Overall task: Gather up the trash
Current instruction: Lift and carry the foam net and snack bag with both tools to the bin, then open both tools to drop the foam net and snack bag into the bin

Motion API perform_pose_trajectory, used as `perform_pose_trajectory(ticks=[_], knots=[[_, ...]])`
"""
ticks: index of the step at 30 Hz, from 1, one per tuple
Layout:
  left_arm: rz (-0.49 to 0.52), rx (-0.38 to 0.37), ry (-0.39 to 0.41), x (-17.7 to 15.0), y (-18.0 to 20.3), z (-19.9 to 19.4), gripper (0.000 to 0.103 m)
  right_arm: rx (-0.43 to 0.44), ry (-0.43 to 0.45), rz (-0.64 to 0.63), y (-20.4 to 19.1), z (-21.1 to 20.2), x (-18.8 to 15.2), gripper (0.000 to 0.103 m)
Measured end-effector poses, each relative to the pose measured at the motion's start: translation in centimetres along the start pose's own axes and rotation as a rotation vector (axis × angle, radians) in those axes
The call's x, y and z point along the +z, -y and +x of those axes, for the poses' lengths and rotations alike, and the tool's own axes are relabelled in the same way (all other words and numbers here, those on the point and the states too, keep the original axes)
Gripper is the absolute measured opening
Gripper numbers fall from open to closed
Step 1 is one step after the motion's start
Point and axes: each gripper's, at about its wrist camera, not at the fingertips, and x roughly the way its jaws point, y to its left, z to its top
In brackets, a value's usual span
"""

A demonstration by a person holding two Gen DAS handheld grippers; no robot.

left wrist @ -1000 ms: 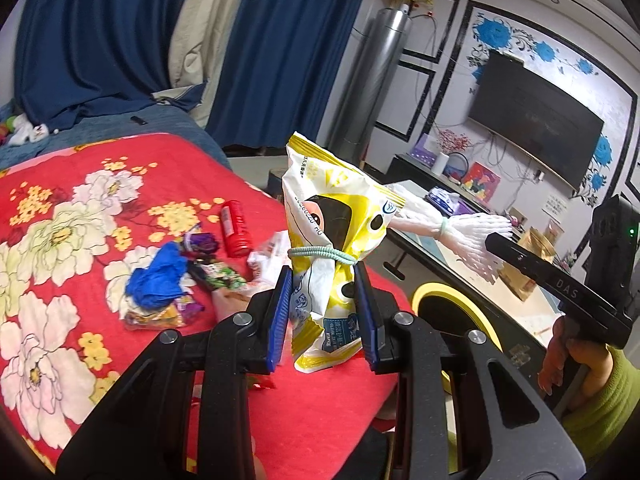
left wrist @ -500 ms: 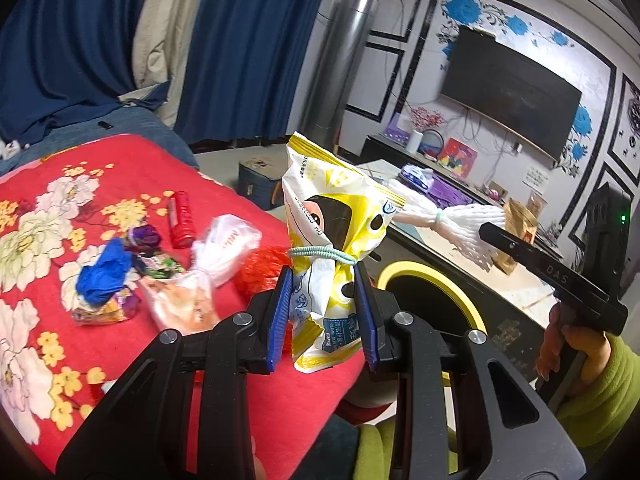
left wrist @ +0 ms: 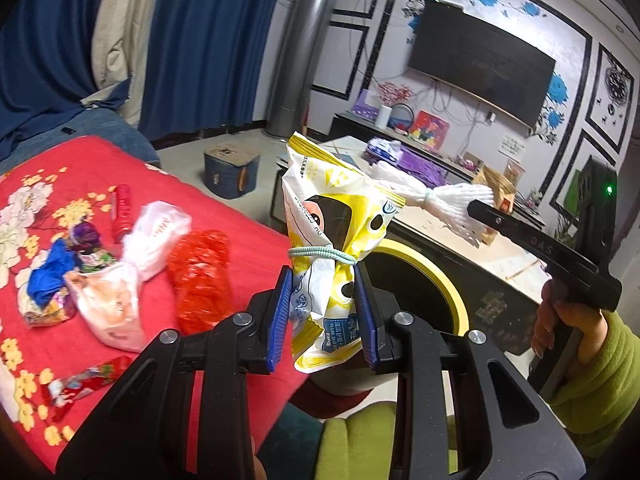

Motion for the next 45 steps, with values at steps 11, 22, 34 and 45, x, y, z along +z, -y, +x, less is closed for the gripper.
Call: perform_pose_trajectory(ticks=[11,22,34,45], knots=[[0.05,-0.072,-0.059,-0.7,3.2,3.1,0.023,-0.099,-0.049,0.048,3.6,0.2,-1.6,0.015],[0.11,-0.111,-0.123,-1.1,5.5,6.6,0.023,-0.183,-0.108,0.04,5.4,0.6,-3.0,0.015],[0.159,-0.127,-0.244,-2.6,6.9,11.6,0.024,-0.228,-0.158,0.11,7.5,1.6,-3.7,0.016],[0.188,-0.145,-0.313,-3.5,8.0,14.6,0.024,-0.223,-0.19,0.155,8.9,2.7,-4.1,0.018]])
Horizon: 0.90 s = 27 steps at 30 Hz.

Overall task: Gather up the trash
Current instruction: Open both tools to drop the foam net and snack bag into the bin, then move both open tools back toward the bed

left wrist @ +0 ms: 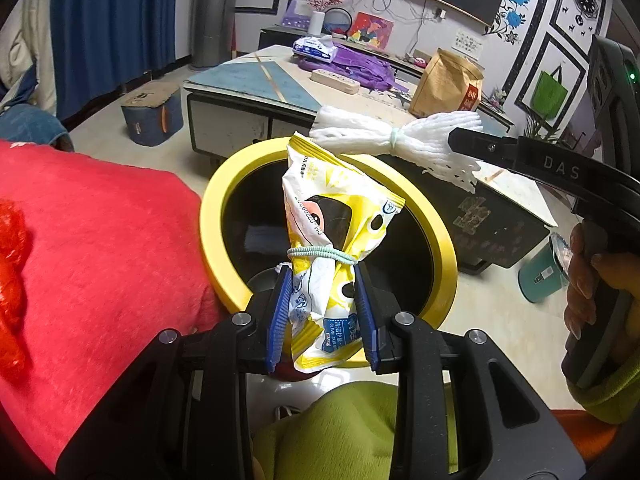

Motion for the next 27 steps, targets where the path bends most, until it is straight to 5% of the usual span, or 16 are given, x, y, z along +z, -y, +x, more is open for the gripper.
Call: perform_pose_trajectory(ticks=[8,10,11,14,18,27], knots=[[0.016,-0.008,-0.008,0.1,0.4,1.3,0.026,-0.006,-0.006,0.041,1.0,0.3,0.2,0.037],[0.02,-0.01,0.0,0.2,0.4,1.2,0.042,-0.014,0.0,0.044,1.1,0.2,0.2,0.041],[0.014,-0.016,0.004,0.2,0.3,1.1,0.062,-0.014,0.003,0.048,1.2,0.2,0.2,0.042],[0.004,-0.021,0.025,0.3,0.2,0.5,0.069,-0.014,0.008,0.052,1.2,0.1,0.2,0.047],[-0.04,-0.021,0.066,0.5,-0.4,-0.9,0.092,-0.003,0.03,0.047,0.9,-0.3,0.4,0.055],[-0.129,0.07,0.164,1.1,-2.7,-4.7,0.092,0.023,0.093,0.003,-0.4,-1.7,0.6,0.069]])
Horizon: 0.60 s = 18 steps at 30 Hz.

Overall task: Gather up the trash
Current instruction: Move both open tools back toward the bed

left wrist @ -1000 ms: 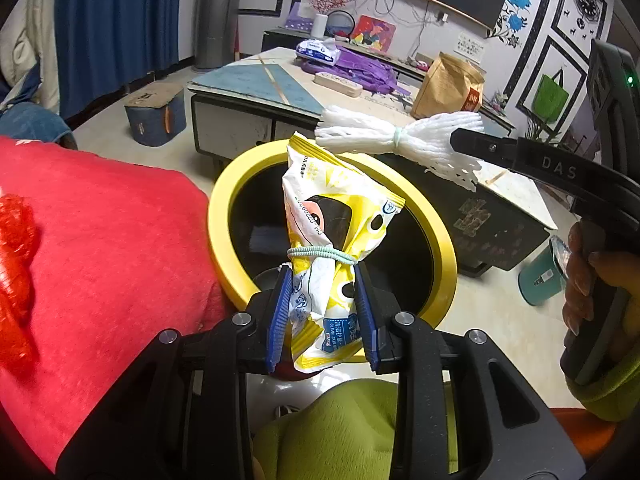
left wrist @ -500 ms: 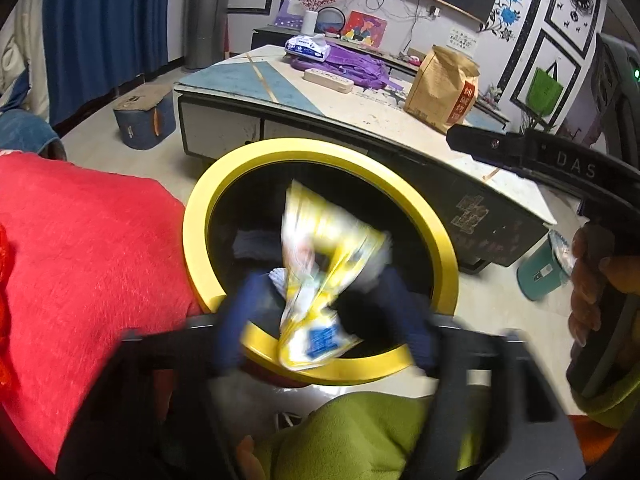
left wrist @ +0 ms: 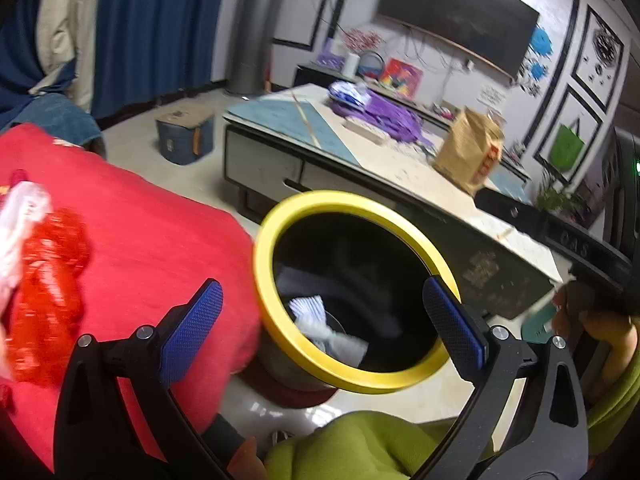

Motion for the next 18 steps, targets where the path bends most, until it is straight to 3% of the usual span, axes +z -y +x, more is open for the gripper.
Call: perform_pose_trajectory(ticks=[18], knots=[[-0.082,0.139,0.163,0.6,-3.6,-6.4,0.092,0.093,0.15,-0.124,-5.2,-3.6,0.0,0.077]])
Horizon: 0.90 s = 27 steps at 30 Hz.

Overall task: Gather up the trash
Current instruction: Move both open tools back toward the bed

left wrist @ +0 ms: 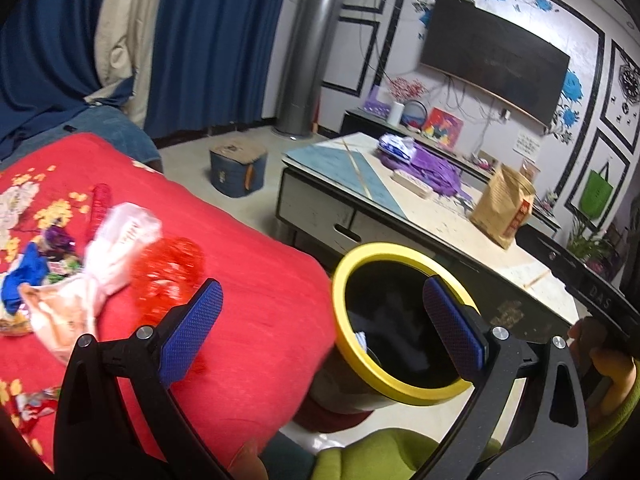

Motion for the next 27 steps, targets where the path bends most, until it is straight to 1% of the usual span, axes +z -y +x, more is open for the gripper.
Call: perform_pose_trajectory(ticks=[3,6,17,21,27], knots=[[-0.017,0.021,0.022,0.1,-0.9,-0.9,0.092,0.018,0.014,-0.022,-1.2,-0.3,0.0,0.082],[-0.029,0.039,0.037,0.2,-1.8,-1.7,0.092,0.037,0.024,-0.048,-2.4,-0.6,0.0,0.082],[-0.071,0.117,0.082,0.4,-4.5,-3.8,0.092,0.113,0.01,-0.135,-6.8,-0.9,-0.6,0.083],[-0.087,0.152,0.094,0.5,-5.7,-4.4,0.092,0.136,0.002,-0.158,-8.1,-0.9,-0.8,0.085],[-0.117,0.188,0.121,0.7,-7.4,-5.6,0.092,0.173,-0.005,-0.191,-10.1,-1.0,-1.1,0.086]])
